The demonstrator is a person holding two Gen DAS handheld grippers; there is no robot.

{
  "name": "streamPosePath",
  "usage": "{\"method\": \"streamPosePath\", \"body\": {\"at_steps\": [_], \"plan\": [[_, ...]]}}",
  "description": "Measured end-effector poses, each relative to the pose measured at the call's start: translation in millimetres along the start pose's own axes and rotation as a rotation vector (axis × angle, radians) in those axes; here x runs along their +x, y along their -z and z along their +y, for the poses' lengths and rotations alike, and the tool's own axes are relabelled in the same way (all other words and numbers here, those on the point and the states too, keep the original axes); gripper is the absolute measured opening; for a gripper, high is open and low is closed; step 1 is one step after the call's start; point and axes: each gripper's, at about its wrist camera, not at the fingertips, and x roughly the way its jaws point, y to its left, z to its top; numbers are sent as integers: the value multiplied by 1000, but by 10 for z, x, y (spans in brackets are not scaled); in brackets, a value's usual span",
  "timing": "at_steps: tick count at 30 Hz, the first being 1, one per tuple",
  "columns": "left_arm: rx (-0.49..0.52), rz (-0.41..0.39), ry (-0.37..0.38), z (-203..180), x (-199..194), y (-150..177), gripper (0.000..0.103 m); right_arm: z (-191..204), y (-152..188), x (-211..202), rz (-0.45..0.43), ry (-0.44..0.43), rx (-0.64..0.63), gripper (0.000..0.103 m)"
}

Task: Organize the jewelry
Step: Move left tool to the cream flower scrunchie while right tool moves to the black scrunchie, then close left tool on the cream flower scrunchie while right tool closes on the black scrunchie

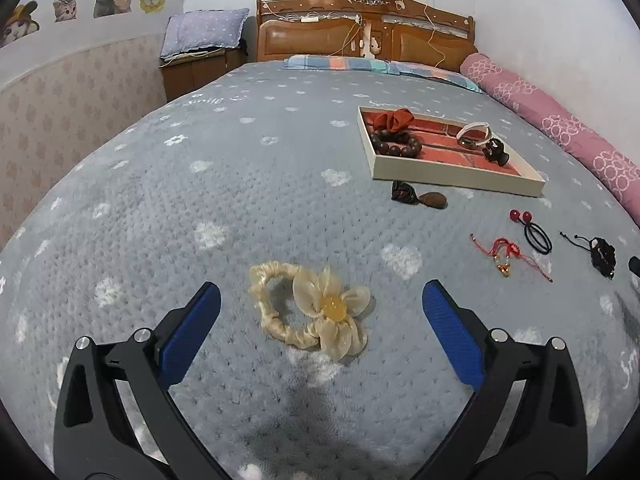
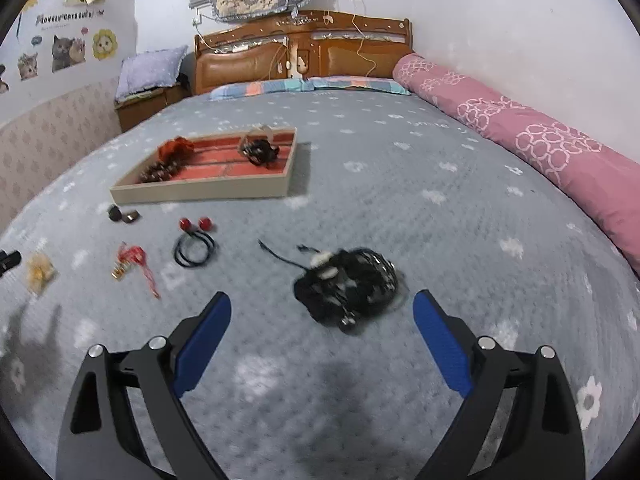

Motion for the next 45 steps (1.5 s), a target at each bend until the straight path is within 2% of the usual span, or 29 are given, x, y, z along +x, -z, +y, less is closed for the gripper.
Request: {"method": "streamPosePath", "body": {"at_steps": [7,17,19,21,25,26,32,35,40,45], "plan": [[29,-14,-24,-45,99,97,98,-76,94,-3,-31,7,18,90],[48,-29,-22,-72,119,150,98,-85,90,83,-26,27,24,89],[48,-31,-23,-71,123,151,97,-78,66,120,-28,29,20,85],[51,-31,-18,-73,132,148,97,-65,33,184,-19,27,10,75],[41,-17,-9,-54,186,122,97,-56,4,323,11,25,8,63],[35,-11,-6,-42,209,114,95,-55,1,340,15,24,10,60],[42,17,11,-52,308,94,83,-80,-25,387,11,24,26,60],[58,28,16,-82,333,98,75,-75,-29,438,30,28,27,54],[54,36,20,-80,348,111,71,-94,-43,479,38,23,31,49],[47,60,31,-68,396,124,61,-83,-52,542,55,24,19,38]]}}
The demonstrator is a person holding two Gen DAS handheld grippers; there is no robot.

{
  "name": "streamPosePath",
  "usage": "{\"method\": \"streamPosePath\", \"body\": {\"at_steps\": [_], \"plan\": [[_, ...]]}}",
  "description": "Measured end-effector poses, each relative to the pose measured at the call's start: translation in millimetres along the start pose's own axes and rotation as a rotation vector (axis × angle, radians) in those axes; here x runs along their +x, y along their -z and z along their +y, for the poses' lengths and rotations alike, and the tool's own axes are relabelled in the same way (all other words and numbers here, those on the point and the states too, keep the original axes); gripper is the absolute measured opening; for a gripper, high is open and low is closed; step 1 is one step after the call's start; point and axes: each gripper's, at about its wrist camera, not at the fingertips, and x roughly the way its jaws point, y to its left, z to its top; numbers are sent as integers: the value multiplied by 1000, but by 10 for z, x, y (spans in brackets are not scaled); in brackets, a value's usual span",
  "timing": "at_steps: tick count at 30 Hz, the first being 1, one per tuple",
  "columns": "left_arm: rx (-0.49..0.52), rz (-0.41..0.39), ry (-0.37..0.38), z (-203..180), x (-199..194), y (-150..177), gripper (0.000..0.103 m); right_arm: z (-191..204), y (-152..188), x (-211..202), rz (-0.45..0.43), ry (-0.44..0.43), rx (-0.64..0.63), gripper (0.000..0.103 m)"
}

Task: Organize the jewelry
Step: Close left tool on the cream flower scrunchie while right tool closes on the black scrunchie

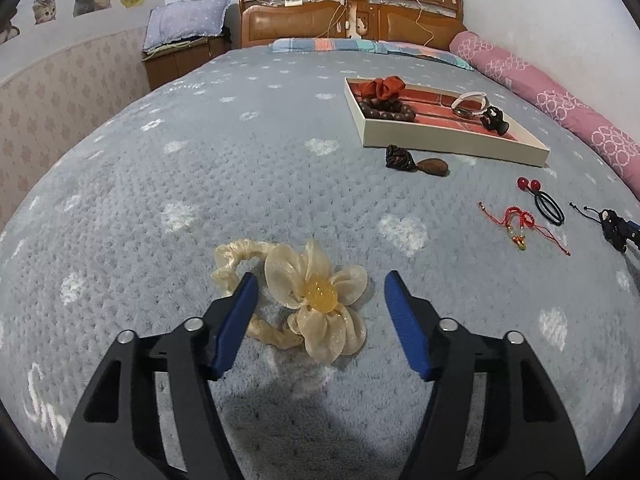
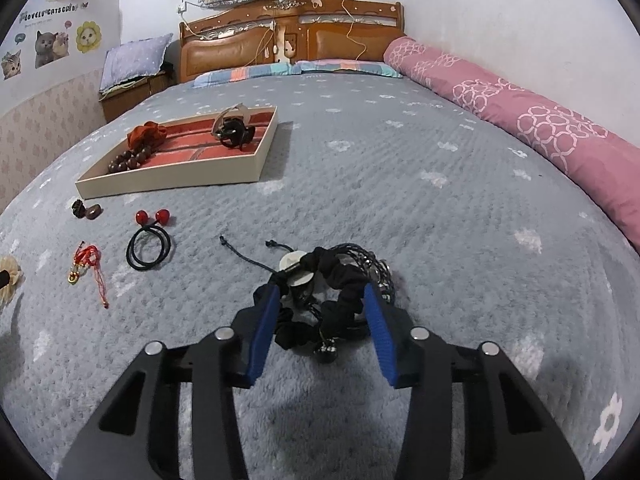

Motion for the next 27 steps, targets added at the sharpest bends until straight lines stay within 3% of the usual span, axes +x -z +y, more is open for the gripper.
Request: {"method": "streamPosePath", "body": {"at_steps": [10,16,18,21,27], "plan": [[-18,33,16,27,71,10,55,-51,-14,89,32,22,20,35],[-21,61,28,31,131,19,38,-58,-21,171,66,31,23,35],[-25,64,33,41,134,19,30,-54,-20,186,72,29,21,28],[-30,68,38,49,140,23,27,-46,-18,189,72,26,19,20],[-30,59,45,45,124,22,21,-52,-20,140,46,24,25,13]]}}
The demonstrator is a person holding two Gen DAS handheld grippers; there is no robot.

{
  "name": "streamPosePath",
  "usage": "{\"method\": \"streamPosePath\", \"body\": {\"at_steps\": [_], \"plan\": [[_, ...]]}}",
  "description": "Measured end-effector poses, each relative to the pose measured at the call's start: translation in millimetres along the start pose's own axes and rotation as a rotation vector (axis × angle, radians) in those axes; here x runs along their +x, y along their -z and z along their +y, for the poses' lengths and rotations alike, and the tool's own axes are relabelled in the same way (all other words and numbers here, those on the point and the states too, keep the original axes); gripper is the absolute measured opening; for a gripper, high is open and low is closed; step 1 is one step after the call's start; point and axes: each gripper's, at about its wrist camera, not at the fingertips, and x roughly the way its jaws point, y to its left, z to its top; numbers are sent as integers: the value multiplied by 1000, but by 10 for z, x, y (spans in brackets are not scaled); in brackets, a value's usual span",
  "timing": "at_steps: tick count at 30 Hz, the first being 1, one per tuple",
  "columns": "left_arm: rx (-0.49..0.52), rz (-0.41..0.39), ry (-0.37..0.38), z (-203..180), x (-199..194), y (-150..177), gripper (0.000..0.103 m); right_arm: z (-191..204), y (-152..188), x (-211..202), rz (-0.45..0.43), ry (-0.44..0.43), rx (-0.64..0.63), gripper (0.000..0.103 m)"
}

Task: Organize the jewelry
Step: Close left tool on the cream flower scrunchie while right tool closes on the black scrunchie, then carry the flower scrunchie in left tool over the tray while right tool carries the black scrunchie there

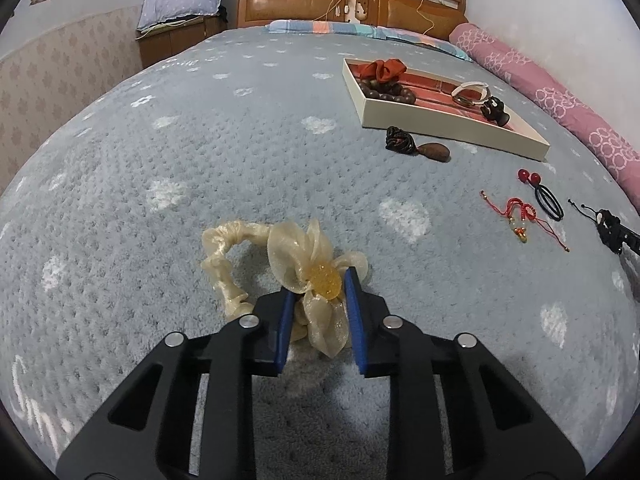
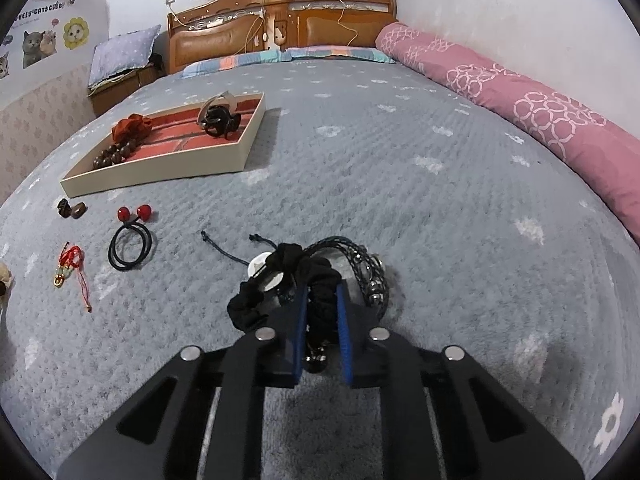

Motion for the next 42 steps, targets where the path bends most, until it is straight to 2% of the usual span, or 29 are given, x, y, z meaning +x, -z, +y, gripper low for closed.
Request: {"method": "streamPosePath", "body": {"at_steps": [14,22,26,32,38,42], "plan": [[-10,-38,6,18,-77,7,17,190,11,-226,-108,10,-98,13],[0,-69,4,-7,-161,-62,17,137,-77,-453,-168,-44,-41,13],[30,-102,6,-115,-293,-251,17,218,-220,-619,-209,-84,-42,13],[63,-158,57,-365,-463,-696,17,431,-514,-762,-252,-134,-72,13],[102,-183,95,-666,-423,-1112,17,635,-833,-691,-259,-178,-71,13],[102,-171,127,-848,-282,-1356,17,736,-1098,-549,-254,-201,-54,13]]}}
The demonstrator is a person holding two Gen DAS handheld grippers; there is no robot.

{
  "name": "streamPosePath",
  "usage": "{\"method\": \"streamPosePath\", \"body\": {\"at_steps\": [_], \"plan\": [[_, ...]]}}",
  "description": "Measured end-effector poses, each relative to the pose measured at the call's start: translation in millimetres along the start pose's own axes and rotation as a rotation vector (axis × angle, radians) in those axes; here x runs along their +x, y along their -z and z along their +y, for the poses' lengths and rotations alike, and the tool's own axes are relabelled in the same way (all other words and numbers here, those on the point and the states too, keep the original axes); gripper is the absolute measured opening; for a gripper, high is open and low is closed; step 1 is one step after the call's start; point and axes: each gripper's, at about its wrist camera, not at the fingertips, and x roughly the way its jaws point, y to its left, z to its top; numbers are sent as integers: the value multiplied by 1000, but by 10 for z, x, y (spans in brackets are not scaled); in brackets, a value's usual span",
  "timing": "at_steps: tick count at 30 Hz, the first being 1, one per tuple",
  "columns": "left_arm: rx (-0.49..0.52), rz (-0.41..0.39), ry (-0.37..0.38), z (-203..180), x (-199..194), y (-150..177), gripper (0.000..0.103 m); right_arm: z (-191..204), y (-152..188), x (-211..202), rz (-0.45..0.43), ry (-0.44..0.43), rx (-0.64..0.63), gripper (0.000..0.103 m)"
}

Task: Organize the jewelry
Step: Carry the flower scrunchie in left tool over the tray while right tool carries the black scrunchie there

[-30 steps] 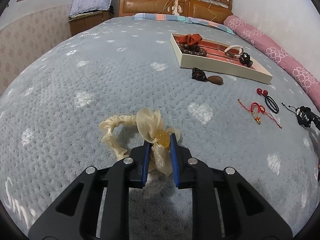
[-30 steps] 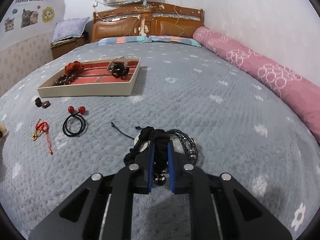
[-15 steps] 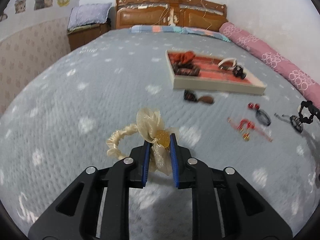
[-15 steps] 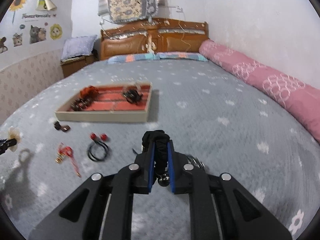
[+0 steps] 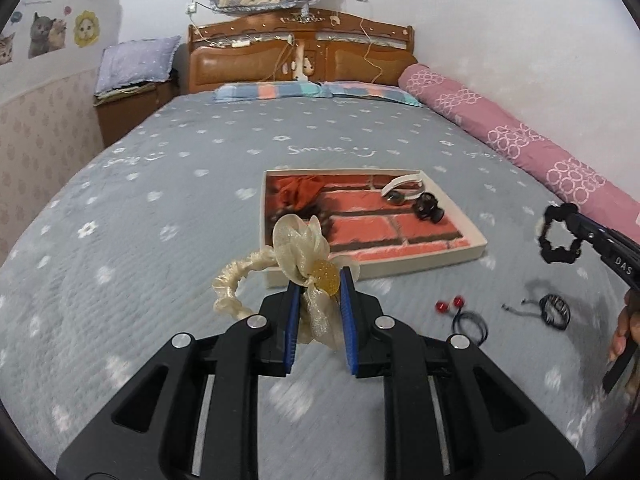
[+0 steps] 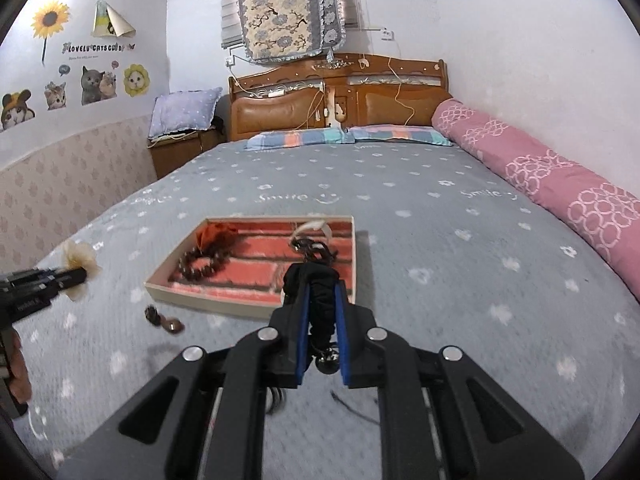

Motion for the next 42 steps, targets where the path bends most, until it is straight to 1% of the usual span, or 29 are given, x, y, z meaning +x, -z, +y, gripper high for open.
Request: {"method": "streamPosePath", "body": {"at_steps": [4,8,12,14,19,22,27,33,37,39,42], "plan": [[12,19,4,-122,271,-164,17,21,-165,248,8,-16,14,13],[11,35,11,-194,550,-300,17,34,-272,528,24,-20,-1,13],[-1,53,2,-207,855,-374,17,-39,-345,835,46,-35,39,13],[-5,67,-9,-190,1038,-398,17,-54,-351,976,57,-30,47,13],[-28,92,-7,-75,1386,-395,17,-43,-309,1358,89,-27,52,13],[-19,101,-27,-31,1561,-381,17,-6,-272,1511,102,-24,42,13],[-50,114,-13,59,1773,-381,17,34,-196,1741,132,-23,29,13],[-43,134,-24,81,1961,-331,18,20,-68,1950,178,-9,13,13],[-32,166,-34,83,2068,-267,18,38,-1,2051,198,11,-13,13],[-19,168,-45,85,2093,-250,20,37,19,2079,204,9,-9,13],[-21,172,-38,84,2085,-237,24,56,37,2100,214,10,-18,16]]}}
